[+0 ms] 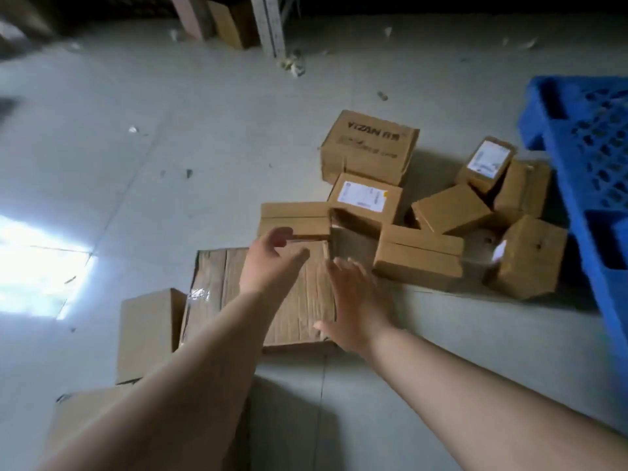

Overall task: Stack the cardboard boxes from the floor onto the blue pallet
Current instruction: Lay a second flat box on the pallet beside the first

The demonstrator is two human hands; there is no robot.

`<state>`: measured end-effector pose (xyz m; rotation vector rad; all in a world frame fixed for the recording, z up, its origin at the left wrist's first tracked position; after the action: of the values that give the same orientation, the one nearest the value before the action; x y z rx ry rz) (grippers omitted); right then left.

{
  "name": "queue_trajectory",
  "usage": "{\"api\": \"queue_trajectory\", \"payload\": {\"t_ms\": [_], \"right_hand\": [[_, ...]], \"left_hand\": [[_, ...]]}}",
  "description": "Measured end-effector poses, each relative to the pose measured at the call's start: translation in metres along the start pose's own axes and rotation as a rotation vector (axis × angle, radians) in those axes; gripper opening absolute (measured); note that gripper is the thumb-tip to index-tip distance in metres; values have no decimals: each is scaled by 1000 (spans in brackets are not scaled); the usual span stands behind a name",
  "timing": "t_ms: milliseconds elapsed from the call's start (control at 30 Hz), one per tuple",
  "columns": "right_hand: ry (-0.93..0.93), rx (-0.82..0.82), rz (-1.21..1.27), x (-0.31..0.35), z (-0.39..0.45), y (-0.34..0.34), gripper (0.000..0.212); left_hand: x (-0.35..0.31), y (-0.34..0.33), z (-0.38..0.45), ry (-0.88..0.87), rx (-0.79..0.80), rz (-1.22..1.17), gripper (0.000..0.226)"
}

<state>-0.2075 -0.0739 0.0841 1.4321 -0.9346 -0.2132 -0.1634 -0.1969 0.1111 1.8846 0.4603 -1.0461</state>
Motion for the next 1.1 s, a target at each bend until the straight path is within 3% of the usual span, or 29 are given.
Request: {"api": "queue_trajectory", "payload": {"t_ms": [267, 533, 700, 800, 867, 933, 1000, 1100], "right_hand": [[174, 170, -35, 139, -21, -142, 91], [313, 361, -165, 214, -60, -250, 99], [335, 388, -259, 221, -62, -296, 102], [305, 422, -335, 216, -54, -321, 110], [276, 440, -410, 210, -47, -333, 119], [234, 434, -475, 202, -41, -340, 126], [157, 412, -477, 195, -36, -341, 127], [53, 413, -383, 190, -33, -338, 116]], "left_hand": [[174, 156, -7, 253, -249, -11, 34], [337, 244, -81, 548, -447, -92, 42], [422, 259, -136, 759, -580, -51, 50], [467, 262, -183, 1072, -694, 108, 76], [494, 246, -215, 1330, -745, -71, 90], [518, 217, -236, 1502, -698, -347, 93], [527, 190, -243, 1536, -575, -559, 89], [527, 184, -248, 1495, -534, -600, 84]]}}
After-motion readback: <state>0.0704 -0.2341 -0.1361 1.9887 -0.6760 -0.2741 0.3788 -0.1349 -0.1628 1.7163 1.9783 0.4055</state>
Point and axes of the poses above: each hand's wrist, its own z-axis towards the middle knuckle, its own y-axis out of the back of the hand, x = y × z, the point moved 7 cm from there along z, towards the middle knuckle, and after that the axes turned 9 degrees about -x, right-handed, at the moved point
